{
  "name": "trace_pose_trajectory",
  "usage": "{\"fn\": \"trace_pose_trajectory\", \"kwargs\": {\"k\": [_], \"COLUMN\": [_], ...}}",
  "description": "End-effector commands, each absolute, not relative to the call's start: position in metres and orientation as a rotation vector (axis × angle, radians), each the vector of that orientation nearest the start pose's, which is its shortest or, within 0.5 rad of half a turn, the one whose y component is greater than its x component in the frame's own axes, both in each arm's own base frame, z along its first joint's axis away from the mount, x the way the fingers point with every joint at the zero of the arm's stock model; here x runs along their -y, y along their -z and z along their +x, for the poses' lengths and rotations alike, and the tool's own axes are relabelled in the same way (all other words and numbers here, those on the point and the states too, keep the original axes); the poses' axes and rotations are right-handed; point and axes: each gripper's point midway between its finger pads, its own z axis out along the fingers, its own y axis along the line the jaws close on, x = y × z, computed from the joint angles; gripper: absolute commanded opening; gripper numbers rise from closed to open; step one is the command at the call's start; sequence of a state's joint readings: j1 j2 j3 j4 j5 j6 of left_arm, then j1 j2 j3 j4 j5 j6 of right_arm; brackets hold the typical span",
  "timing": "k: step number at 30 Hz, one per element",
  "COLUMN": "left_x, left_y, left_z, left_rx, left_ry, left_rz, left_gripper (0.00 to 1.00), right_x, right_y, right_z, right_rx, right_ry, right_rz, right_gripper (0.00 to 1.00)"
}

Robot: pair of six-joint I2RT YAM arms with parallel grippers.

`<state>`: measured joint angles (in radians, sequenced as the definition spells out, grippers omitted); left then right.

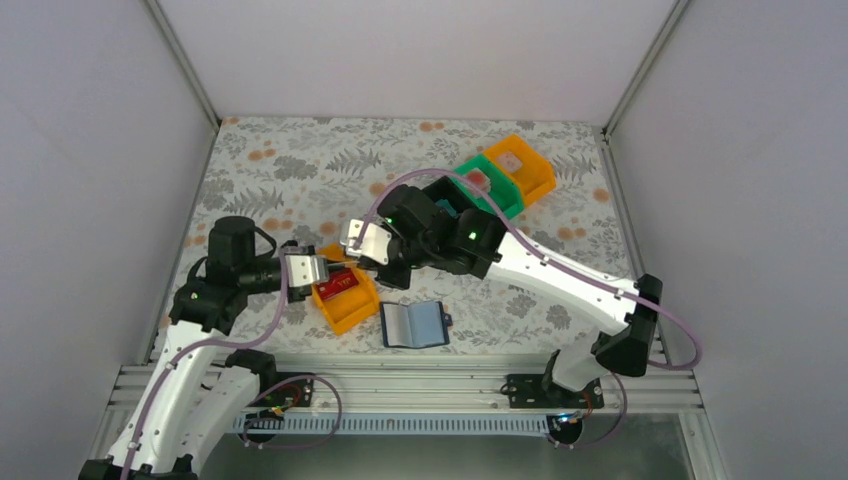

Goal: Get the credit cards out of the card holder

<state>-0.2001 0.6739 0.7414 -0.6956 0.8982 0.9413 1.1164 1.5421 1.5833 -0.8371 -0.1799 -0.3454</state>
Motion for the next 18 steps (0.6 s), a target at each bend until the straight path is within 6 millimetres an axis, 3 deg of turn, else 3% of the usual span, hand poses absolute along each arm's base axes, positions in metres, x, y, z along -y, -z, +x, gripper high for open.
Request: {"fn": "trace_pose_trajectory", "kwargs": {"k": [1, 3, 4, 6, 9, 10, 13, 18], "left_x": [0.183, 0.188, 0.188, 0.188, 0.185, 0.183, 0.176, 0.166], "left_y": [-0.295, -0.305, -0.308, -0.317, -0.34, -0.348, -0.373, -0.402], "left_z": [0.157, 0.153, 0.155, 0.163, 0.173, 0.177, 0.18, 0.174], "left_rx": [-1.269, -1.291, -1.32, -1.324, -1.296, -1.287, -1.223, -1.134], "left_ry": [0.676, 0.809, 0.861, 0.892, 0.963, 0.986, 1.06, 1.13], "left_rz": [1.344, 1.267, 1.211, 1.128, 0.973, 0.906, 0.755, 0.625], "left_gripper": [0.02, 0.02, 0.02, 0.02, 0.02, 0.03, 0.02, 0.02], "right_x": [-0.389, -0.386, -0.383, -0.375, -0.361, -0.351, -0.338, -0.349], "right_y": [-0.279, -0.289, -0.296, -0.315, -0.359, -0.38, -0.413, -0.44], "right_z": [0.155, 0.158, 0.162, 0.169, 0.177, 0.175, 0.171, 0.17], "right_rx": [-1.733, -1.71, -1.695, -1.649, -1.527, -1.467, -1.332, -1.277], "right_ry": [-0.577, -0.576, -0.575, -0.594, -0.707, -0.781, -0.984, -1.202], "right_rz": [-1.665, -1.616, -1.574, -1.477, -1.298, -1.235, -1.135, -1.037], "right_gripper": [0.04, 0.04, 0.11, 0.36, 0.62, 0.66, 0.75, 0.84]}}
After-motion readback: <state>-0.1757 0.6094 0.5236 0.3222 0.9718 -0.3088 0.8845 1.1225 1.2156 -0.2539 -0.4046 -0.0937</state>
